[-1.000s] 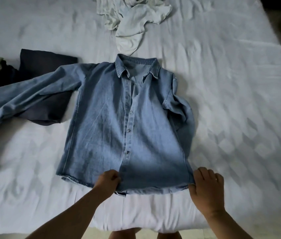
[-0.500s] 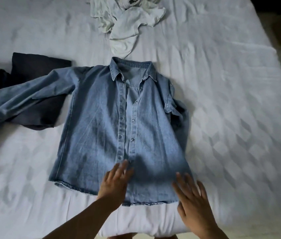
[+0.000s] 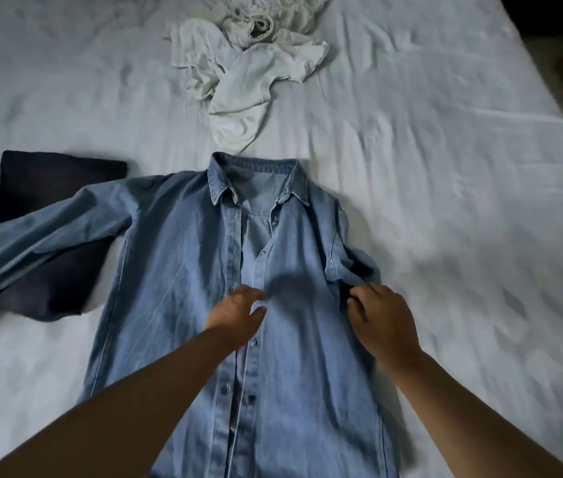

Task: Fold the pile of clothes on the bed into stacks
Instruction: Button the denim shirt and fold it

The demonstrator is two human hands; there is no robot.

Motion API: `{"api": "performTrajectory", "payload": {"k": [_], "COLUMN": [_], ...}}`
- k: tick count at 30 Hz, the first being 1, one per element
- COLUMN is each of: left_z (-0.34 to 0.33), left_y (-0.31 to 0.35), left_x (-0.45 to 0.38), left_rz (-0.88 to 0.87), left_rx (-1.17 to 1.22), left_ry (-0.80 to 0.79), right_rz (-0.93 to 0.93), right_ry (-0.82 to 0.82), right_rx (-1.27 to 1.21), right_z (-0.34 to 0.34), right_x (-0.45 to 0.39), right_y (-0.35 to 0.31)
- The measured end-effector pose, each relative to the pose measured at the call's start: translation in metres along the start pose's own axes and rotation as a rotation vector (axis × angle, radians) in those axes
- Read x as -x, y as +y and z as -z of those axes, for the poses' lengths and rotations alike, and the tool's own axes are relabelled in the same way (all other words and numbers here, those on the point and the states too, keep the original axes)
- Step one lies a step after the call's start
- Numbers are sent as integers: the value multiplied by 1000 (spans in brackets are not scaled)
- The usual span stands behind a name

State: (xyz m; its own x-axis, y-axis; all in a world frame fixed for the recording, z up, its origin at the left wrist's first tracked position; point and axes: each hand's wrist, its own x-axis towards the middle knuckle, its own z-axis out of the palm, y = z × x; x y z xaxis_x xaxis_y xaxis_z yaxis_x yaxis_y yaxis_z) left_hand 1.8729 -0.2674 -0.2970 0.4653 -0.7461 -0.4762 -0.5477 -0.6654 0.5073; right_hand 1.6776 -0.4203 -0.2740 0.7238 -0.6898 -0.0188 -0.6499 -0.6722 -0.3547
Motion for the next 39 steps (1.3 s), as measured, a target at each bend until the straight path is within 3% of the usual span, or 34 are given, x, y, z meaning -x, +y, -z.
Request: {"api": "performTrajectory", "payload": {"k": [5,11,15,19,22,24,26,29,31,34,36,39], "left_z": [19,28,20,28,49,61,64,58,57,60,58,47], "left_y": [20,46,51,51,50,48,44,33,27,20,14,7], "left_x": [-89,-180,-218,-230,-237,-243,-249,-255,-251,-231,-214,-183], "left_rz": [-28,53,155,251,250,258,266,285,230,155,194,251], "left_rx": [109,259,256,287,342,307,237,173,206,299,380,509], "left_ry": [140,253,237,332,482,536,513,324,248,263,287,319], "right_rz": [-69,-238,-551,-777,-713,-540,-419,-418,-406,-152,-56,-80], "right_ry": [0,-45,-139,-167,84,227,196,-4,49,237,184,109], "right_rx": [-69,-137,-192,-490,-442,-298,-151,79,161,150,137,171], "right_z": [-20,-53,-72,-77,-62,-53,-54,-73,-79,-81,-87,-91], "right_x": [-80,-159,-189,-202,-217,-226,-231,-230,-225,-207,-186,-144], "right_y": [14,21,20,20,36,49,57,64,58,29,11,0]}}
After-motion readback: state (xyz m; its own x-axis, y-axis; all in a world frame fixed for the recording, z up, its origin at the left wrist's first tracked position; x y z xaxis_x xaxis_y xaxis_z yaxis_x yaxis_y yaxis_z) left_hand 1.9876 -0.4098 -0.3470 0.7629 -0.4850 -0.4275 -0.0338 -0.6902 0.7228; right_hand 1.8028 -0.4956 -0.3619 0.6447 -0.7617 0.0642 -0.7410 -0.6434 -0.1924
